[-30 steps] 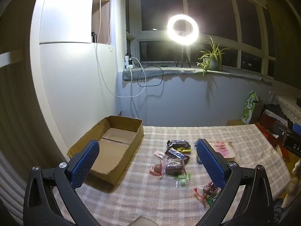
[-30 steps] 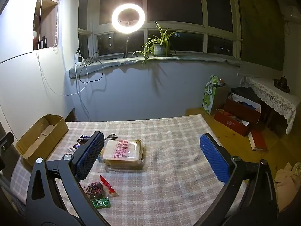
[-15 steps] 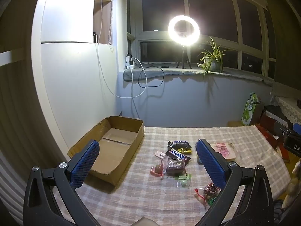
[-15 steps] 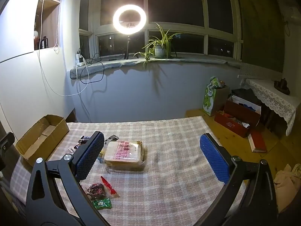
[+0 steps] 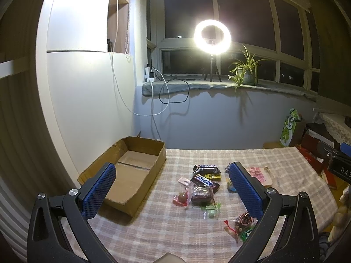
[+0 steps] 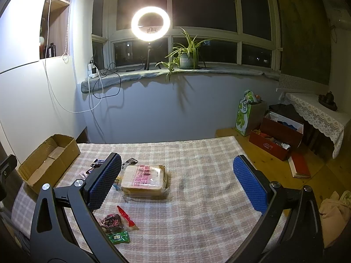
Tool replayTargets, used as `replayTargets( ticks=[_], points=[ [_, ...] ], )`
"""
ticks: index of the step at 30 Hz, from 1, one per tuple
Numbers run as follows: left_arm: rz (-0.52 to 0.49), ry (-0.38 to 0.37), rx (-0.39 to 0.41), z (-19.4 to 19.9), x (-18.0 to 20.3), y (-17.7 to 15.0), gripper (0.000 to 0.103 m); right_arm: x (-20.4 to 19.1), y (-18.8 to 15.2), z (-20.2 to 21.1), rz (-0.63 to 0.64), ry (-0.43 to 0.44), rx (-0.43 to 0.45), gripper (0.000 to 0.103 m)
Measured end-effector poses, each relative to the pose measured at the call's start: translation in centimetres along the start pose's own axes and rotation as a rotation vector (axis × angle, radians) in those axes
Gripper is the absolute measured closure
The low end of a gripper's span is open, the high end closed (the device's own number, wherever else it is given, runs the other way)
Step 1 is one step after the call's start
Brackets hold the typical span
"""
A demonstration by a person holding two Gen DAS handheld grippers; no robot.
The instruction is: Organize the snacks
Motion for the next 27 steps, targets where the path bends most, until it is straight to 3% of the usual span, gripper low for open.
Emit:
replayTargets(
  ticks=[27],
  points=[
    [0.006, -0.008, 0.004, 0.27, -0.02, 0.13, 0.001, 0.01, -0.14, -0.07, 0.0, -0.001, 0.001, 0.0]
  ],
)
Point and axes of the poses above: each gripper's, at about its wrist camera, not at the fingertips, and z roughly against the way its jaws point, x to its right, y to its top, the point moved 5 cm from there along -z, roughly the way its jaws point, and after that the axes turned 15 degrees about -z, right-handed, at the moved point
